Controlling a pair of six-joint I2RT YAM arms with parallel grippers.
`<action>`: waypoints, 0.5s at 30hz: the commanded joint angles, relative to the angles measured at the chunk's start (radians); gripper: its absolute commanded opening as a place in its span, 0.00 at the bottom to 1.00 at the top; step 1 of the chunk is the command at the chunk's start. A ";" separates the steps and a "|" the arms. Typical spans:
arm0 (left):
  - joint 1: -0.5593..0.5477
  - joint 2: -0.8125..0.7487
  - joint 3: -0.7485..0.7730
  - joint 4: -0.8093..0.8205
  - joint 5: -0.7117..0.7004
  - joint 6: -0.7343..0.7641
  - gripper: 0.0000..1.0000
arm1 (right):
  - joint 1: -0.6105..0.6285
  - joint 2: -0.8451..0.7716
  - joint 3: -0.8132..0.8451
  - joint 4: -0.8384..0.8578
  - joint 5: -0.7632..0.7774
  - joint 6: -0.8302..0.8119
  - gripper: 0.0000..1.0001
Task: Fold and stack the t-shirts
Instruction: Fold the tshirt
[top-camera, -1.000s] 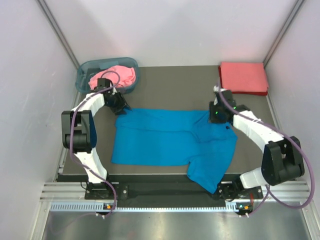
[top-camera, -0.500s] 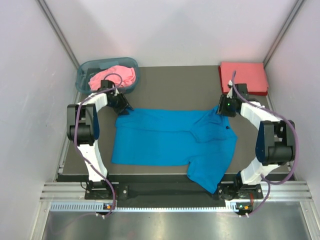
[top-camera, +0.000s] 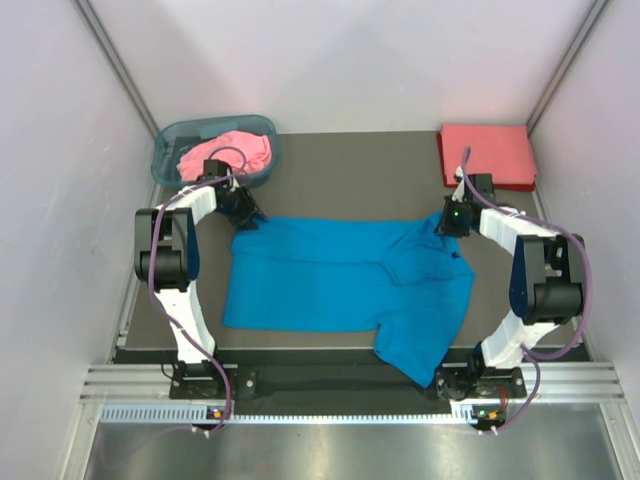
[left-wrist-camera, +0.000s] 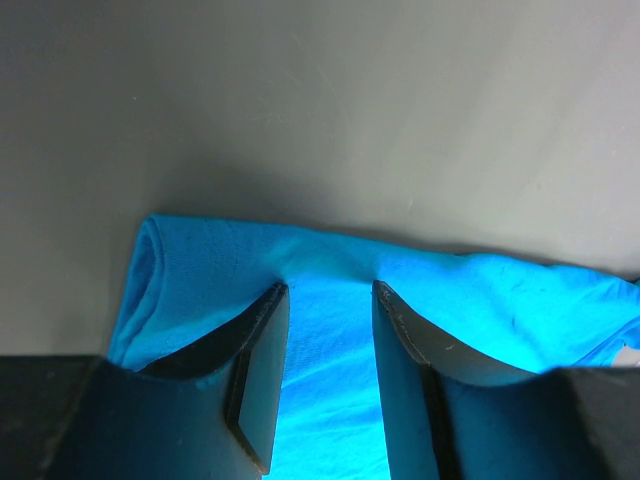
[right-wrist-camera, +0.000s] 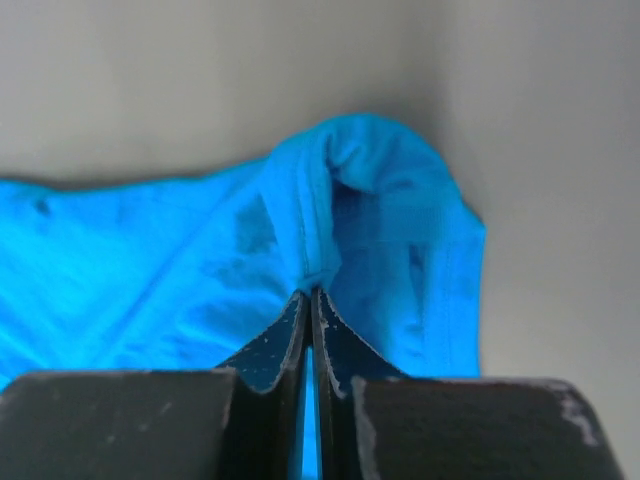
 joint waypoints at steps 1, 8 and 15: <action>0.003 0.028 -0.012 -0.003 -0.137 0.024 0.45 | -0.051 -0.071 -0.024 0.013 0.047 0.013 0.00; 0.004 0.034 -0.005 -0.019 -0.167 0.031 0.45 | -0.065 -0.150 -0.107 -0.023 0.104 0.048 0.00; 0.004 0.025 -0.012 -0.029 -0.189 0.031 0.45 | -0.070 -0.170 -0.170 -0.004 0.100 0.090 0.00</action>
